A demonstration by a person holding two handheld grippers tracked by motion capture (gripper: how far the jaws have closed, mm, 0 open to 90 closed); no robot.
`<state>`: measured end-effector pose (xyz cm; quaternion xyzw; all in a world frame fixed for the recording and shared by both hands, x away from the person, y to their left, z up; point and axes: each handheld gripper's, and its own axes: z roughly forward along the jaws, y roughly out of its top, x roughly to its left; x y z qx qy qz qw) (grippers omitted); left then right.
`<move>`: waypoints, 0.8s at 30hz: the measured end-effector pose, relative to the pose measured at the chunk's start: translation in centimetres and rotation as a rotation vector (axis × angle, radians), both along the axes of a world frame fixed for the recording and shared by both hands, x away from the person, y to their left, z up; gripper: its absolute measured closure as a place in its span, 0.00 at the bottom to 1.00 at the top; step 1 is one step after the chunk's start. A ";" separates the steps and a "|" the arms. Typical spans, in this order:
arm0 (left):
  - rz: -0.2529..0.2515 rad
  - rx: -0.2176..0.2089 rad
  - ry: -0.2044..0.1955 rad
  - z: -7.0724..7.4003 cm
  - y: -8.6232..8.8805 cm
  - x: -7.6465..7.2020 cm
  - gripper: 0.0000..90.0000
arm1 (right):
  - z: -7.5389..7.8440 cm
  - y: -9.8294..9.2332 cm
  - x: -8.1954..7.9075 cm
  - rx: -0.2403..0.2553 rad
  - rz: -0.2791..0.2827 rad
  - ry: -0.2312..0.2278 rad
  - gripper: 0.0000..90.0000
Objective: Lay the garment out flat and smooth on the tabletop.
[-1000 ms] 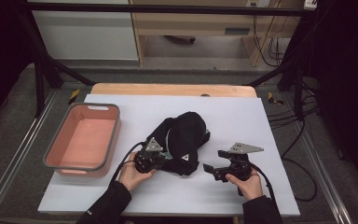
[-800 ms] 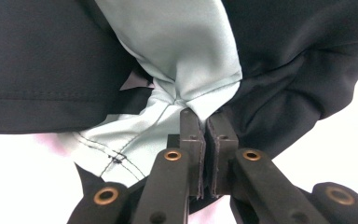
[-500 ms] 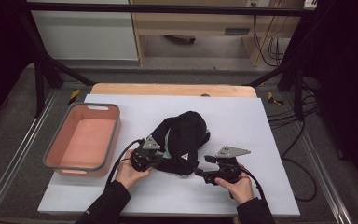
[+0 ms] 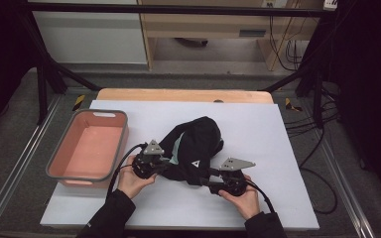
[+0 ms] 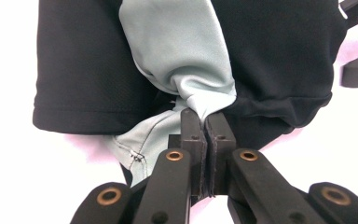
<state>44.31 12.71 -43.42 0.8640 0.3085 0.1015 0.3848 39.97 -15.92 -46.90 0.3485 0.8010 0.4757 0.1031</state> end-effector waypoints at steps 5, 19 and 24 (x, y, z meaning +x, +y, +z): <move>0.007 -0.013 -0.007 0.6 0.5 0.0 0.97 | -0.3 0.6 0.3 -0.061 0.019 -0.012 0.71; 0.042 -0.100 -0.046 3.4 2.8 -0.1 0.97 | 0.6 1.3 0.5 -0.019 0.031 0.021 1.00; 0.082 -0.125 -0.057 4.1 4.0 -0.1 0.97 | 1.2 1.4 0.2 -0.005 0.051 0.005 0.98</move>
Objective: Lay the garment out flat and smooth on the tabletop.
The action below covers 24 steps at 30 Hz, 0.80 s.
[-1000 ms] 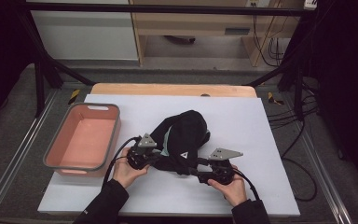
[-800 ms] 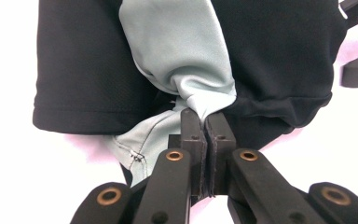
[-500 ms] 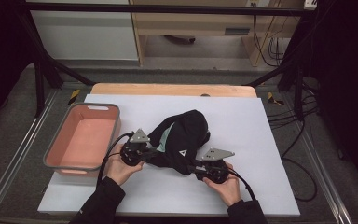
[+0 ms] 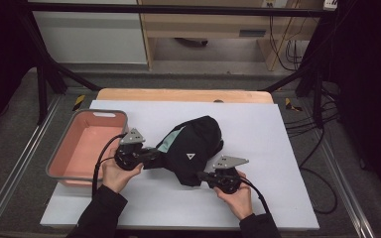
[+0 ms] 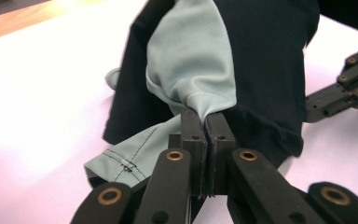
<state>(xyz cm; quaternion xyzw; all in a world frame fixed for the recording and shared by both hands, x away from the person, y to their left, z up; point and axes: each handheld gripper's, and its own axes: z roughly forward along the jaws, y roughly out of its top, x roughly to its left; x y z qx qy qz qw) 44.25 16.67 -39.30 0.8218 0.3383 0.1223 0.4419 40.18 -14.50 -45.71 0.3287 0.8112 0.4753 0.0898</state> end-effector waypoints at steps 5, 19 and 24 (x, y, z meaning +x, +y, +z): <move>0.044 -0.006 0.016 -0.4 0.7 0.5 0.97 | 0.2 -1.0 0.4 -0.017 -0.077 -0.043 0.60; 0.070 -0.033 -0.010 0.0 0.8 0.9 0.97 | -1.9 2.4 0.7 -0.037 -0.012 -0.006 0.74; 0.087 -0.035 -0.008 0.4 0.6 1.7 0.97 | -1.6 3.0 0.4 -0.040 0.011 -0.009 0.90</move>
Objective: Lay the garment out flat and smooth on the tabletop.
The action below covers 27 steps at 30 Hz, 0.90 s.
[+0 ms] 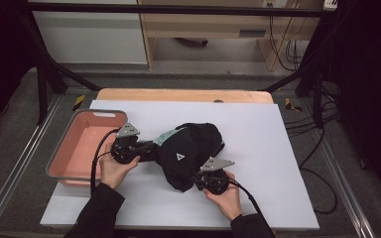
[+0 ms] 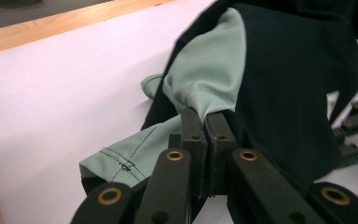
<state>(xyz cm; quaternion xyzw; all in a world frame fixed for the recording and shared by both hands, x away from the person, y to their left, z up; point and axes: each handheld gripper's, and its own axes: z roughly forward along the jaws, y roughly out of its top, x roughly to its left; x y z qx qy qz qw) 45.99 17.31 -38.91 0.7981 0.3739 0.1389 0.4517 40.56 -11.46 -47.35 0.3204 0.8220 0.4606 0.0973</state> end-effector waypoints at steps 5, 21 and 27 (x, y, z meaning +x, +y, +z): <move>0.035 -0.003 0.004 0.1 -1.3 1.7 0.97 | 1.0 1.4 -0.5 0.019 0.056 -0.002 0.91; 0.083 0.063 0.060 -2.4 -0.6 2.6 0.97 | 2.9 -4.6 -0.9 0.004 -0.135 -0.082 0.50; 0.086 0.049 0.058 -2.2 -0.5 2.7 0.97 | 3.2 -7.9 0.8 -0.015 -0.254 -0.088 0.46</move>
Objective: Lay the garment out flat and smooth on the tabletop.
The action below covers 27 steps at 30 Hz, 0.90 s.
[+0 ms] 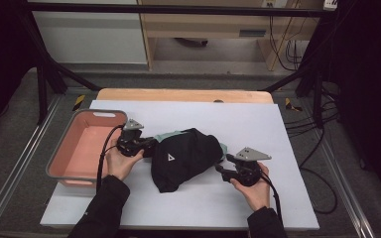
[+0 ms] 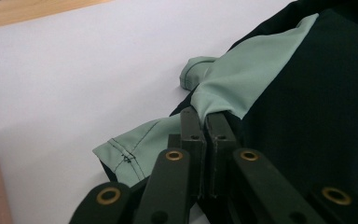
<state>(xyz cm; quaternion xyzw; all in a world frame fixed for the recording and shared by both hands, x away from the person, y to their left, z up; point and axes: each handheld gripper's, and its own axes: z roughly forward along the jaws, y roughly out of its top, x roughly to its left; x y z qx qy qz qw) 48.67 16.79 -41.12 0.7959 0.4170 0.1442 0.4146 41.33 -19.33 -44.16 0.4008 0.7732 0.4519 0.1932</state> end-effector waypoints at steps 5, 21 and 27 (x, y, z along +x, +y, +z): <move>-0.008 0.004 -0.003 0.0 0.0 -0.3 0.97 | -0.9 1.0 1.7 0.028 0.045 0.022 0.53; 0.001 -0.052 -0.022 1.4 0.5 -0.5 0.97 | 2.5 -1.6 0.2 0.083 0.067 -0.005 1.00; -0.016 -0.045 -0.034 2.4 -0.8 -0.1 0.97 | 6.6 -4.5 -1.7 0.131 0.039 -0.094 1.00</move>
